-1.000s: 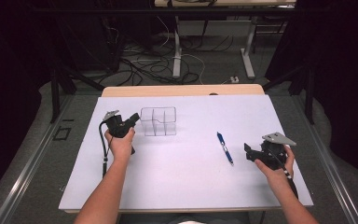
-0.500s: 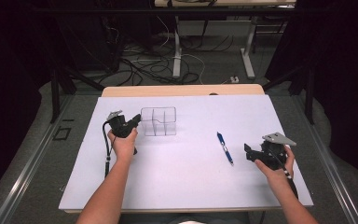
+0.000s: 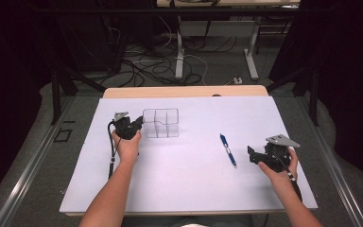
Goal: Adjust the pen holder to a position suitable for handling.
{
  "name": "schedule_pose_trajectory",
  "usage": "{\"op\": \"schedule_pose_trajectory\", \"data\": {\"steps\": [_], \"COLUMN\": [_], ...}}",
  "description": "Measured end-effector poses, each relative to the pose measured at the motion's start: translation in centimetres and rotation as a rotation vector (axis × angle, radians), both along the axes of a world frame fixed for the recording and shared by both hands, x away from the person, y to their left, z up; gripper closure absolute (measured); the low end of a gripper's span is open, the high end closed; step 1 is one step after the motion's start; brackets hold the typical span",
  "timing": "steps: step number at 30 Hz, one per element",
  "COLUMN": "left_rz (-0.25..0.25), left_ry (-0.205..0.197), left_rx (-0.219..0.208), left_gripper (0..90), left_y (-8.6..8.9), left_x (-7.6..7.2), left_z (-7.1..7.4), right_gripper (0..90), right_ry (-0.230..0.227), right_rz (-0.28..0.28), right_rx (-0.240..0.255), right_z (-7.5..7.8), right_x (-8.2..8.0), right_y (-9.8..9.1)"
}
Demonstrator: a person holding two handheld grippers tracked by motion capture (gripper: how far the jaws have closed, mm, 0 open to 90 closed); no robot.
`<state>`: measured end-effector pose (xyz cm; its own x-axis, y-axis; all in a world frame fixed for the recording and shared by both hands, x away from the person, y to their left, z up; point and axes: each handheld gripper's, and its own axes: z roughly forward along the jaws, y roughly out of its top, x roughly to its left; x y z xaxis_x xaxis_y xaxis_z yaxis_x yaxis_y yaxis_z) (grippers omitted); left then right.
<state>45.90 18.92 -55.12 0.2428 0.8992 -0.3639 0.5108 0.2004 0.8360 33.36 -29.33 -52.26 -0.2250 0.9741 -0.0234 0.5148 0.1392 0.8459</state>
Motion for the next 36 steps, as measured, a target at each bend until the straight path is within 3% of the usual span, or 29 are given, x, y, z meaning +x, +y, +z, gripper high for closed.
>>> {"op": "schedule_pose_trajectory", "data": {"steps": [6,9,18,28,36], "left_rz": [-0.009,-0.019,-0.061,-0.081,-0.091], "left_ry": [-0.012,-0.031,-0.053,-0.050,-0.035], "left_rx": [0.026,0.077,0.131,0.129,0.130], "left_gripper": [90.0,90.0,90.0,90.0,90.0], "left_y": [-0.1,-0.2,-0.6,-1.2,-2.8], "left_x": [0.0,-0.1,-0.2,-0.3,-0.5], "left_z": [0.0,0.1,0.2,0.2,0.3], "right_gripper": [14.6,14.6,14.6,14.6,14.6], "right_ry": [0.007,0.010,0.021,0.023,0.024], "right_rz": [0.003,0.002,0.004,0.010,0.012], "right_rx": [-0.004,-0.003,0.001,0.001,0.004], "right_z": [-0.1,-0.2,-0.3,-0.3,-0.3], "right_x": [0.0,0.1,0.1,0.1,0.1], "right_y": [0.0,0.0,0.1,0.1,0.2]}}
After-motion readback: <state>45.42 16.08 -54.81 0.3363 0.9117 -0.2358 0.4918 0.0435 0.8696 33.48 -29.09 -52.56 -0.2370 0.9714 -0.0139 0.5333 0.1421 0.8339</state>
